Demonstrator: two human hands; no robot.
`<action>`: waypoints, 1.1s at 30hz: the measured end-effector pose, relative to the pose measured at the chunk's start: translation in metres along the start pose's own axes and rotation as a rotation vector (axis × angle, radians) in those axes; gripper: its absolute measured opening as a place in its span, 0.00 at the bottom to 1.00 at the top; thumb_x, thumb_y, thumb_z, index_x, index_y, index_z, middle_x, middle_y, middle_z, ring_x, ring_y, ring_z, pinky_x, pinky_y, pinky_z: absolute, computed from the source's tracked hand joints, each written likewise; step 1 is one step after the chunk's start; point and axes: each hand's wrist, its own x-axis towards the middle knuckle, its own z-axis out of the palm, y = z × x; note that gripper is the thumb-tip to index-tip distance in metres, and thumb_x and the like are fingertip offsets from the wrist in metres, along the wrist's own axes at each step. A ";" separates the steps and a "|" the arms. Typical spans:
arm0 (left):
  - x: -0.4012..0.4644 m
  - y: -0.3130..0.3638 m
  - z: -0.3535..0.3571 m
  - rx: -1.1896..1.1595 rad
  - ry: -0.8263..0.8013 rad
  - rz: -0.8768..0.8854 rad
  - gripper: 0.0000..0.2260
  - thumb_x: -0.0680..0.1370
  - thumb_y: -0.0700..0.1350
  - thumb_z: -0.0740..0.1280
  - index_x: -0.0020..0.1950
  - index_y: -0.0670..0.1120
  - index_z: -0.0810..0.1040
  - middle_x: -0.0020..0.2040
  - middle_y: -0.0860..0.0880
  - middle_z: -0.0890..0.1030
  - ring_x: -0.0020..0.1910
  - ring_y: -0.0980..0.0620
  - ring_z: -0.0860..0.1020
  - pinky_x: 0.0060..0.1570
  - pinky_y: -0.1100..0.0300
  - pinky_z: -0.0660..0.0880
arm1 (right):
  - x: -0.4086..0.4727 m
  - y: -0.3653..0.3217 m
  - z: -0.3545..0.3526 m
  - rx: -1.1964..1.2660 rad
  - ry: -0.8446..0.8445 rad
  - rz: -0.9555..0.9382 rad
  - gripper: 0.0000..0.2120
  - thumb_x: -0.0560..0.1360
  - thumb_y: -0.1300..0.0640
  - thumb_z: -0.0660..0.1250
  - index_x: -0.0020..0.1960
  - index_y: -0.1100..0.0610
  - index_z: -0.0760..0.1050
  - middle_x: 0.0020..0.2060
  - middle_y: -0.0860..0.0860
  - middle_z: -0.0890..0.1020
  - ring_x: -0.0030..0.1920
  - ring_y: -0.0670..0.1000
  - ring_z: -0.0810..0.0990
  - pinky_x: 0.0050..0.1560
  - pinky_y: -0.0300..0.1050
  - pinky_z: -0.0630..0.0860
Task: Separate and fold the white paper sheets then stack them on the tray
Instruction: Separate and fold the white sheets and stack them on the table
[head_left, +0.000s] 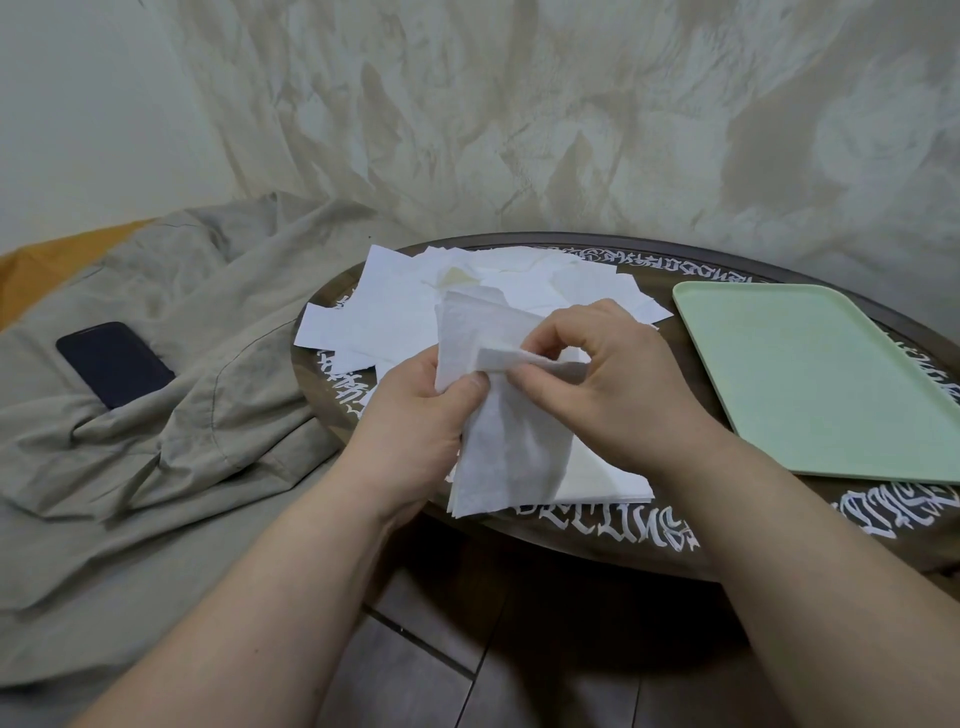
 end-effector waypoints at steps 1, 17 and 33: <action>0.000 0.001 -0.001 -0.006 0.000 -0.004 0.11 0.73 0.43 0.63 0.49 0.49 0.84 0.50 0.44 0.86 0.51 0.44 0.83 0.50 0.50 0.78 | 0.000 0.001 -0.001 0.033 -0.011 0.032 0.05 0.73 0.54 0.71 0.39 0.52 0.78 0.37 0.45 0.80 0.44 0.46 0.74 0.44 0.40 0.68; -0.004 0.013 0.006 -0.185 0.046 -0.062 0.14 0.81 0.33 0.59 0.45 0.44 0.82 0.43 0.45 0.86 0.40 0.51 0.84 0.41 0.58 0.81 | -0.002 -0.001 -0.003 0.390 -0.072 0.232 0.09 0.73 0.68 0.67 0.40 0.55 0.79 0.37 0.44 0.82 0.38 0.41 0.77 0.40 0.30 0.71; 0.000 0.014 -0.006 0.109 0.249 0.126 0.11 0.68 0.41 0.69 0.46 0.53 0.84 0.47 0.49 0.86 0.49 0.45 0.83 0.53 0.49 0.79 | -0.002 0.001 -0.014 0.349 0.052 0.220 0.11 0.69 0.65 0.65 0.33 0.51 0.78 0.42 0.42 0.84 0.47 0.44 0.80 0.46 0.38 0.74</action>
